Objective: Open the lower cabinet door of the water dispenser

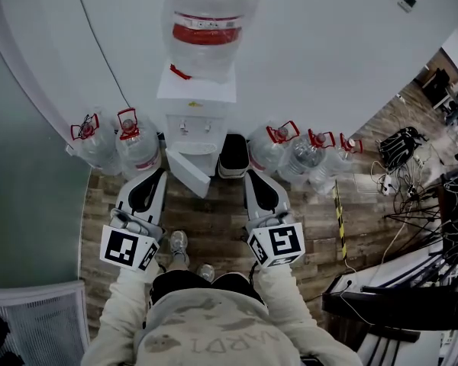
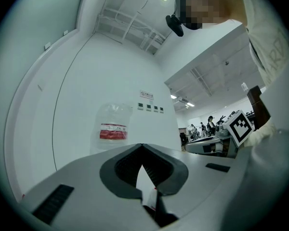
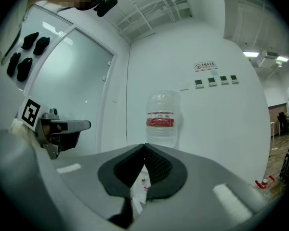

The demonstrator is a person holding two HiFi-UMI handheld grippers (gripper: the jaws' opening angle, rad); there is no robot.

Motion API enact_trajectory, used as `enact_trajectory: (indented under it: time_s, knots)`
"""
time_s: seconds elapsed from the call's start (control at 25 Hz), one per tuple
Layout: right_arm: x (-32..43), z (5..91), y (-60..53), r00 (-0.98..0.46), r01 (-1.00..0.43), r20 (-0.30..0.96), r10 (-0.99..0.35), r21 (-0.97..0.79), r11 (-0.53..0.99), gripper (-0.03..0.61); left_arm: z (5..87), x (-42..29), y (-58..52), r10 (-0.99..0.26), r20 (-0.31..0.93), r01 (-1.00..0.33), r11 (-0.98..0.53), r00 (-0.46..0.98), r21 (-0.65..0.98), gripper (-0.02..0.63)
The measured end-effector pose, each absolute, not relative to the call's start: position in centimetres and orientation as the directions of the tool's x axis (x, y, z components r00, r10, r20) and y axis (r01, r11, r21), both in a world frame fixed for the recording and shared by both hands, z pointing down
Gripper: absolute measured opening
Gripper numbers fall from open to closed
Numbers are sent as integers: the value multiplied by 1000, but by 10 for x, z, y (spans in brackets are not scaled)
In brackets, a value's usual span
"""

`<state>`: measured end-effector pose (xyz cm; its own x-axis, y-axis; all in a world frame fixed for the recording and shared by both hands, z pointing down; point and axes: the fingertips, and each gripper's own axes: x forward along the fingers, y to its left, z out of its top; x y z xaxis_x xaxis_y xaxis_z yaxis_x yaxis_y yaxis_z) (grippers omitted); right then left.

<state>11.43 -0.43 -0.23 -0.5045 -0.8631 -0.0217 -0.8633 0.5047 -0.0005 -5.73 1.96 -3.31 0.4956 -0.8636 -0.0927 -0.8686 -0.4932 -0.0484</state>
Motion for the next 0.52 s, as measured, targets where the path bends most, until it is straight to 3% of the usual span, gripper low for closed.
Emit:
enact_trajectory:
  time_s: [0.52]
  knots:
    - [110,-13,-5,-520,-854,-37,-853,14,520,9,-44,-60,26,-871,-107,-878,-475,479,-61,3]
